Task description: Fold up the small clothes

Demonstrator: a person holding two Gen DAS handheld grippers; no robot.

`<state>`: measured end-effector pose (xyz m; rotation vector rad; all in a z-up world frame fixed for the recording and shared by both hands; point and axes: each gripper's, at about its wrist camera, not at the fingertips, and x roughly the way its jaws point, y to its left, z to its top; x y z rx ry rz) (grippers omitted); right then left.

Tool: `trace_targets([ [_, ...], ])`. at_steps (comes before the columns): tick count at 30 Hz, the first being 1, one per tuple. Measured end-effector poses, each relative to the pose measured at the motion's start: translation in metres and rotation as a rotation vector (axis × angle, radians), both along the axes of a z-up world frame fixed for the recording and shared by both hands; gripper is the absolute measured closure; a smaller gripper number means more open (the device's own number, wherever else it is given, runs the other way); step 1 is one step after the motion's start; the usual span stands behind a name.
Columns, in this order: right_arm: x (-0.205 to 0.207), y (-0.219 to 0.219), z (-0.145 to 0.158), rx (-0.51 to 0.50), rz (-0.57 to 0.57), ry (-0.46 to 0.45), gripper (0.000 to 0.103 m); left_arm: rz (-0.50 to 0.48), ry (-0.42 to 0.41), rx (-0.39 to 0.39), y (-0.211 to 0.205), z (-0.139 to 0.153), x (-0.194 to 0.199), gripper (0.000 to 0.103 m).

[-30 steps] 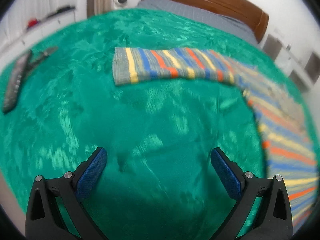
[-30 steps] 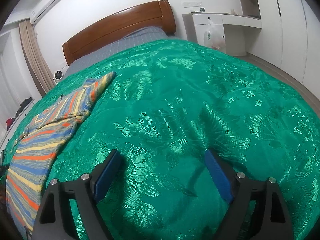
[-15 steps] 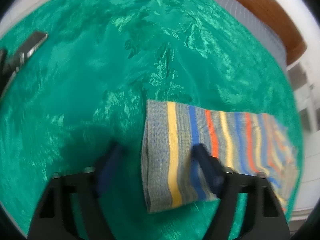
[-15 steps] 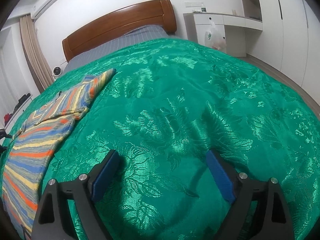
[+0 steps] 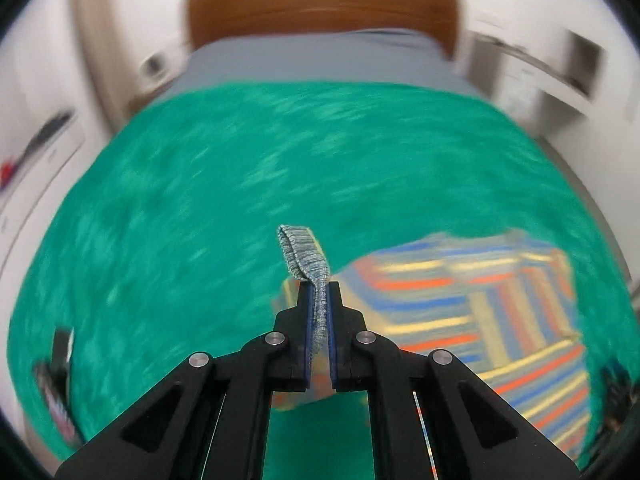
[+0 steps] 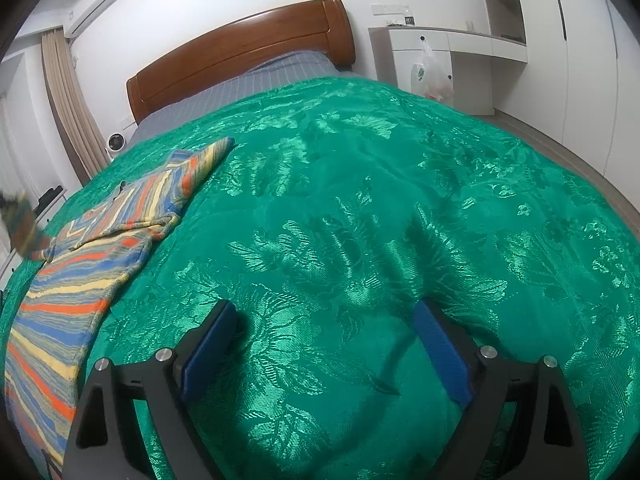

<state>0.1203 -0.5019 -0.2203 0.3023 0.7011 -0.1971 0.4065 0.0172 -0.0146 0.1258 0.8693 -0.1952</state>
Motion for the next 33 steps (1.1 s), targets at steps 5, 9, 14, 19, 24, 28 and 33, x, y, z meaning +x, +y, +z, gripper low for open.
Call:
trace_targets([
  [5,0.000,0.000,0.000,0.000,0.000,0.000,0.013,-0.181,0.010,0.037,-0.121,-0.018,-0.007,0.098],
  [9,0.000,0.000,0.000,0.001,0.002,-0.001,0.012,-0.266,0.055,0.072,-0.195,-0.069,-0.031,0.092],
  [14,0.000,0.000,0.000,0.001,0.001,-0.001,0.012,-0.328,0.117,0.079,-0.226,-0.115,-0.086,0.038],
  [19,-0.001,0.000,0.000,0.001,0.001,-0.001,0.012,-0.388,0.047,0.032,-0.178,-0.106,-0.124,0.027],
  [24,0.000,0.001,0.001,-0.003,0.005,0.001,0.011,-0.193,0.041,0.056,-0.076,-0.109,-0.101,0.025],
  [28,0.002,0.002,0.001,-0.007,0.006,0.003,0.011,-0.110,0.078,0.070,-0.025,-0.133,-0.079,0.028],
  [33,0.004,0.003,0.001,-0.011,0.006,0.006,0.011,-0.097,0.063,0.086,-0.030,-0.154,-0.060,0.050],
])
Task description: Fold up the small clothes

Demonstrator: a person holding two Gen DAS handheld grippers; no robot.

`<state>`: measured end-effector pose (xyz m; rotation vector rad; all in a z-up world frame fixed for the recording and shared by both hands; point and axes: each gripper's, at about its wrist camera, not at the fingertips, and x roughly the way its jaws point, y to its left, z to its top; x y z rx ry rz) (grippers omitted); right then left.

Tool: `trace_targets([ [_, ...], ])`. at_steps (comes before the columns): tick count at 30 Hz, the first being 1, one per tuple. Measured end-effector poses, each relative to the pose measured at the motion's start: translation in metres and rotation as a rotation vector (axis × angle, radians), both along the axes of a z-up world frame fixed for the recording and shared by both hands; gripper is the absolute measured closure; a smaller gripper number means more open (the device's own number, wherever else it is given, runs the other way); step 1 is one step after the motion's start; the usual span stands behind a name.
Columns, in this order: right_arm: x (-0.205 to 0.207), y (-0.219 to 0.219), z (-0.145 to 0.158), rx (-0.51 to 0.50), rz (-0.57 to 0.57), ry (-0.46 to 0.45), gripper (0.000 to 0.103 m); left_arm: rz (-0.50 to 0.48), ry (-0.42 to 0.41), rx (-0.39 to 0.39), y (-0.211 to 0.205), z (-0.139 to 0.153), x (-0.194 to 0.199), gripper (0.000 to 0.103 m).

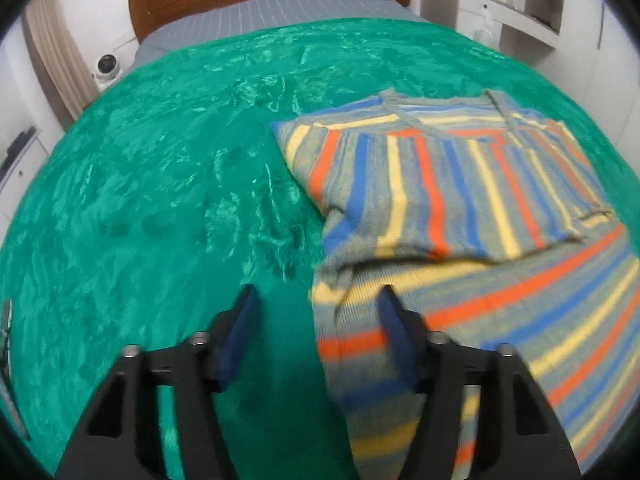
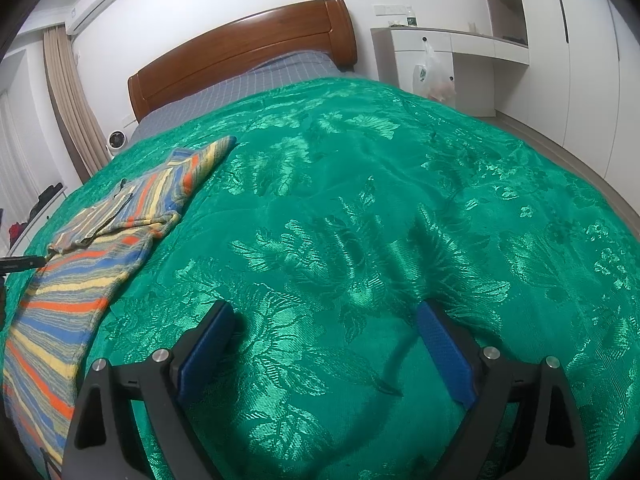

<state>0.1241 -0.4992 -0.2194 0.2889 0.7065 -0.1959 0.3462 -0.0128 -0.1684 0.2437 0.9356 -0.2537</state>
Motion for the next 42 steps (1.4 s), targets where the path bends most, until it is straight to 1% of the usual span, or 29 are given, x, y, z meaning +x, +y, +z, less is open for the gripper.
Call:
trace_targets([
  [1,0.000,0.000,0.000,-0.001,0.000,0.001,0.011,0.009,-0.017,0.009,-0.002,-0.002,0.002,0.063],
  [2,0.000,0.000,0.000,-0.001,0.001,0.001,0.011,0.018,-0.034,0.019,-0.002,-0.005,0.003,0.085],
  [3,0.001,0.000,0.000,-0.001,0.001,0.001,0.011,0.028,-0.051,0.029,0.000,-0.007,0.003,0.097],
  [5,0.001,0.000,0.000,0.000,0.001,0.000,0.011,0.070,-0.083,0.027,0.004,-0.010,0.000,0.099],
  [7,0.000,0.000,0.000,0.000,0.001,0.000,0.011,0.106,-0.105,0.009,0.010,-0.014,-0.008,0.099],
  [10,0.000,0.000,0.000,0.000,0.001,0.000,0.010,0.133,-0.104,-0.009,0.016,-0.019,-0.010,0.099],
  [13,0.001,0.000,0.000,0.000,0.003,0.000,0.010,0.132,-0.102,0.002,0.014,-0.021,-0.008,0.098],
  [14,0.001,0.000,0.000,-0.001,0.003,0.000,0.010,0.135,-0.097,0.005,0.014,-0.021,-0.008,0.095],
  [16,0.001,0.000,0.000,-0.001,0.002,0.000,0.010,0.156,-0.085,0.000,0.017,-0.018,-0.008,0.083],
  [18,0.001,0.000,0.000,-0.001,0.003,0.000,0.010,0.191,-0.084,0.004,0.025,-0.010,-0.016,0.055],
  [19,0.001,0.000,0.000,-0.001,0.003,0.000,0.010,0.201,-0.091,0.009,0.027,-0.006,-0.021,0.047],
  [20,0.001,0.000,0.000,-0.001,0.003,0.000,0.010,0.209,-0.102,0.018,0.031,-0.002,-0.027,0.035],
  [21,0.001,0.000,0.000,-0.001,0.002,0.000,0.010,0.213,-0.116,0.026,0.035,0.004,-0.035,0.028],
  [23,0.001,0.000,0.000,-0.001,0.002,0.000,0.010,0.229,-0.132,0.052,0.042,0.014,-0.050,0.022],
  [26,0.001,0.000,0.000,-0.005,0.001,0.002,0.010,0.252,-0.135,0.087,0.048,0.026,-0.071,0.021],
  [29,0.002,0.001,0.000,-0.017,0.000,0.008,0.010,0.269,-0.158,0.110,0.050,0.038,-0.091,0.017],
  [36,0.004,0.006,0.000,-0.051,-0.004,0.033,0.010,0.287,-0.171,0.084,0.056,0.055,-0.120,0.017],
  [42,0.006,0.008,0.000,-0.076,-0.005,0.058,0.009,0.300,-0.170,0.065,0.059,0.060,-0.131,0.017],
])
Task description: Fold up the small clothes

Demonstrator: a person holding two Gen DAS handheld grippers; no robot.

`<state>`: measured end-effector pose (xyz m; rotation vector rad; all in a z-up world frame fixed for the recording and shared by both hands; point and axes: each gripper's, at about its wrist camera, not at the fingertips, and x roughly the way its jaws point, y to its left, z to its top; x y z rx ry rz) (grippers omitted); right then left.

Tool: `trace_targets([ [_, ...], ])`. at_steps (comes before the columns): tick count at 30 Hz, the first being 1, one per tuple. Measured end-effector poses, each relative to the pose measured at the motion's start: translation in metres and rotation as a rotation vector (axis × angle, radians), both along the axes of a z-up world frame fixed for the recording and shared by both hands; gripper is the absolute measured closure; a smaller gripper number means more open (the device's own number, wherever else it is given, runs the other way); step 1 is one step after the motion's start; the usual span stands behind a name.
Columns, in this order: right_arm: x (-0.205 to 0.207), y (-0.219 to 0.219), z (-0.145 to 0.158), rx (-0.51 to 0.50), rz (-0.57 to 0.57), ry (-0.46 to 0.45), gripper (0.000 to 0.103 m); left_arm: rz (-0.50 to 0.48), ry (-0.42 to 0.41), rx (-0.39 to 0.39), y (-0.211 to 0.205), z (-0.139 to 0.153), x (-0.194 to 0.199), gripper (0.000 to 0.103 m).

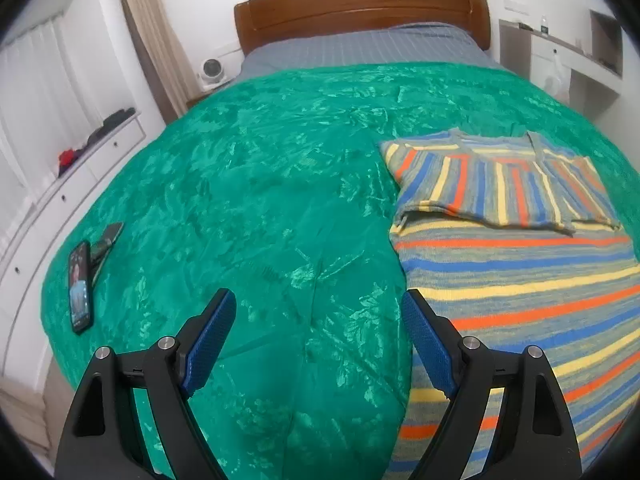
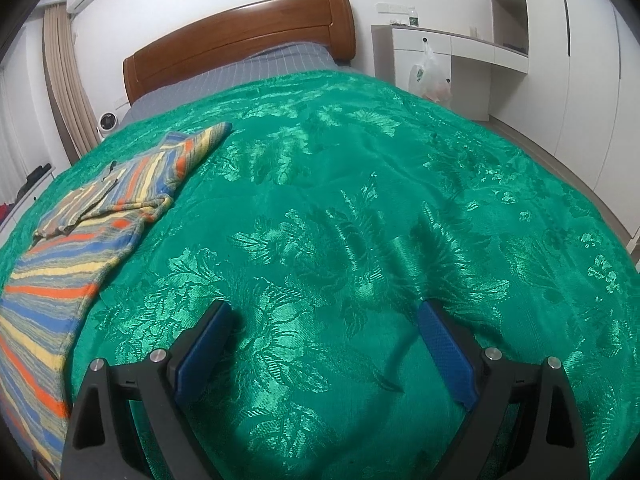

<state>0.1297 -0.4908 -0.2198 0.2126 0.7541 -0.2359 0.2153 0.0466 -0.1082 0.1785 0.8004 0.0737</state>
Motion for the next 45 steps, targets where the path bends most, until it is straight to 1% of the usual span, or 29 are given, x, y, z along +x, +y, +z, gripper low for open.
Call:
trace_targets([
  [7,0.003,0.003,0.000,-0.022,0.003,0.034,0.007,0.015,0.003,-0.024,0.007,0.001,-0.007,0.017],
  [11,0.004,0.002,0.001,-0.020,0.006,0.050,0.006,0.014,0.015,-0.039,0.012,-0.006,-0.010,0.011],
  [13,0.004,0.002,0.001,-0.018,0.012,0.058,0.005,0.005,0.021,-0.067,0.018,-0.016,-0.009,0.007],
  [16,0.004,0.003,0.001,-0.019,0.015,0.061,0.004,0.013,0.041,-0.131,0.035,-0.034,-0.001,0.007],
  [19,0.004,0.003,0.000,-0.026,0.016,0.061,0.004,0.061,0.058,-0.160,0.054,-0.055,0.010,0.007],
  [20,0.004,0.003,0.000,-0.027,0.017,0.060,0.004,0.077,0.072,-0.164,0.059,-0.063,0.014,0.006],
  [22,0.004,0.004,-0.001,-0.028,0.018,0.060,0.003,0.105,0.122,-0.189,0.071,-0.085,0.021,0.003],
  [23,0.004,0.004,-0.001,-0.028,0.018,0.059,0.003,0.095,0.108,-0.210,0.076,-0.093,0.018,0.000],
  [24,0.004,0.004,-0.001,-0.028,0.019,0.057,0.003,0.080,0.078,-0.216,0.077,-0.096,0.015,0.000],
  [25,0.004,0.004,-0.002,-0.029,0.018,0.054,0.003,0.057,0.015,-0.209,0.077,-0.099,0.005,0.000],
  [26,0.003,0.005,-0.002,-0.030,0.018,0.051,0.003,0.055,-0.006,-0.203,0.076,-0.101,0.001,0.000],
  [28,0.002,0.004,-0.002,-0.030,0.018,0.045,0.002,0.060,-0.005,-0.179,0.071,-0.101,0.002,0.000],
  [31,0.001,0.004,-0.003,-0.031,0.017,0.036,0.002,0.059,-0.016,-0.191,0.072,-0.102,-0.001,0.000],
  [45,-0.004,0.003,-0.002,-0.025,0.019,0.014,0.002,0.060,-0.036,-0.178,0.073,-0.103,0.004,0.000],
])
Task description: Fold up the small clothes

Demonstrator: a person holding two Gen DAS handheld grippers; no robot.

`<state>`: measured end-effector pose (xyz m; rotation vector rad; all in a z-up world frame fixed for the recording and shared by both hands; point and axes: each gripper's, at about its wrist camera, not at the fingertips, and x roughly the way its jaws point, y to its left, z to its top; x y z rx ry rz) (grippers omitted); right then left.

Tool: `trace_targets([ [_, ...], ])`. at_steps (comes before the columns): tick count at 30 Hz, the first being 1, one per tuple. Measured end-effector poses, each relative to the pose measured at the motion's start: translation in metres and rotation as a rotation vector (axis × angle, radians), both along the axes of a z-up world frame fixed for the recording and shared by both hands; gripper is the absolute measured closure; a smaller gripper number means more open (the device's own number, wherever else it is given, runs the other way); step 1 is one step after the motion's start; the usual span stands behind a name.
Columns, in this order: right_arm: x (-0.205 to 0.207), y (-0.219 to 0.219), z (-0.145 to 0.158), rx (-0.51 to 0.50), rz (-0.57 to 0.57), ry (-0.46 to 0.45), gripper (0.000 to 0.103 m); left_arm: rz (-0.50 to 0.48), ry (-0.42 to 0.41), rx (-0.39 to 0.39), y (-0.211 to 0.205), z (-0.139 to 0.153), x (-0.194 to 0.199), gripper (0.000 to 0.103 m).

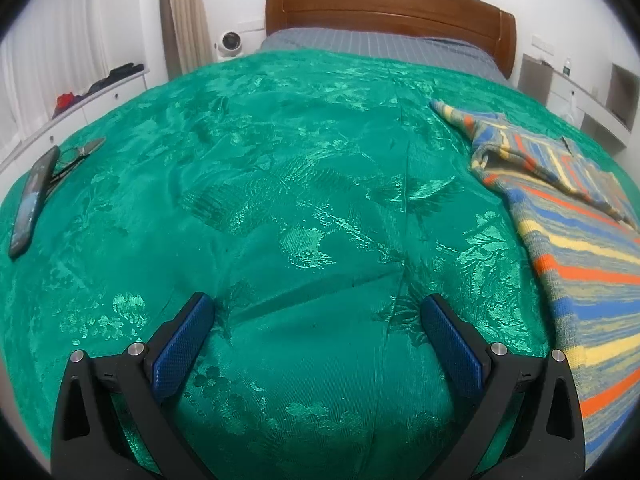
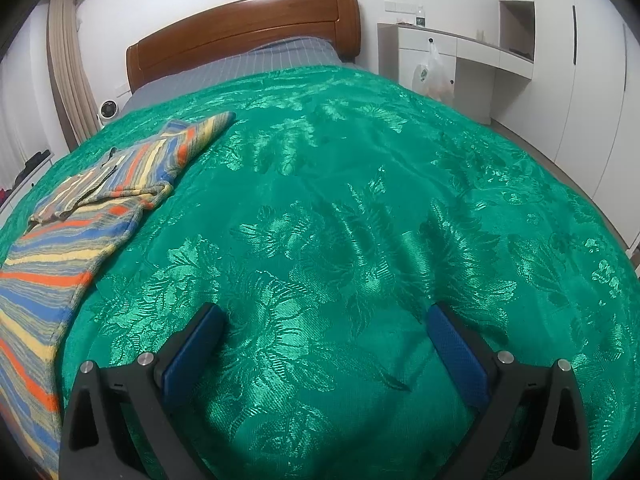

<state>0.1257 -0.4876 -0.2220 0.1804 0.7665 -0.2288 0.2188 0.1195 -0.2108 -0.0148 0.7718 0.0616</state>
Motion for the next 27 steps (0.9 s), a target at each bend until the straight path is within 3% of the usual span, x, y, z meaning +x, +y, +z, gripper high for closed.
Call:
trace_targets([
  [27,-0.0056,-0.0023,0.0010,0.010,0.006,-0.028,0.002,0.006,-0.011,0.012,-0.0011,0.0004,-0.0024,0.000],
])
